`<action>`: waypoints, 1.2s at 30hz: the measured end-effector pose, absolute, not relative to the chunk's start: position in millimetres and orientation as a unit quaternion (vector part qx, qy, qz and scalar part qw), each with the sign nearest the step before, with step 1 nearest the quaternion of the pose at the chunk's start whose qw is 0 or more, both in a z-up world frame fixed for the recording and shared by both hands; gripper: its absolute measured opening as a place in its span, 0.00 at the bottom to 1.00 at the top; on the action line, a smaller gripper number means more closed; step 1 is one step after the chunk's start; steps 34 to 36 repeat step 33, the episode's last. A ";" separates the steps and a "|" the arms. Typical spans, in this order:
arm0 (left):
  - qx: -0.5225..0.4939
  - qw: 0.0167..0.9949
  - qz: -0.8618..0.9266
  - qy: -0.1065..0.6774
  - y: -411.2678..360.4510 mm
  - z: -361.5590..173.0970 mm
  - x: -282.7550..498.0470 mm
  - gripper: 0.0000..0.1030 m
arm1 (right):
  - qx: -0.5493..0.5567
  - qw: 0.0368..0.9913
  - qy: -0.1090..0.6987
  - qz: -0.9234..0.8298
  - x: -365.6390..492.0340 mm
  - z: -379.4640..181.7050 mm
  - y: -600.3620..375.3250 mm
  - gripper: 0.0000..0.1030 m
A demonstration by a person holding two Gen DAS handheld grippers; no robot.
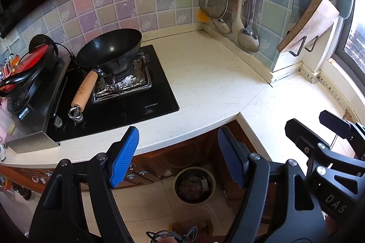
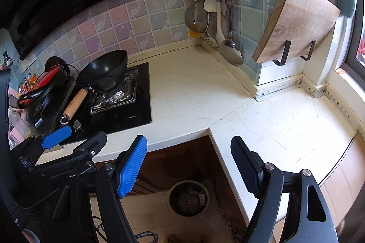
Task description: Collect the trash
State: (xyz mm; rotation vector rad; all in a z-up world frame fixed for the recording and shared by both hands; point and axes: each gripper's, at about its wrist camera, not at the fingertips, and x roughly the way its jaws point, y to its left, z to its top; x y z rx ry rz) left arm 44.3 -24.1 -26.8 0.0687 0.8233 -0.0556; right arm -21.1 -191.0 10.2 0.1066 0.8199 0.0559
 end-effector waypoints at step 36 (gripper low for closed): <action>0.025 0.922 -0.006 0.386 -25.7 -17.6 36.0 0.68 | 0.052 0.920 0.386 0.044 -20.5 13.7 -181.2 0.75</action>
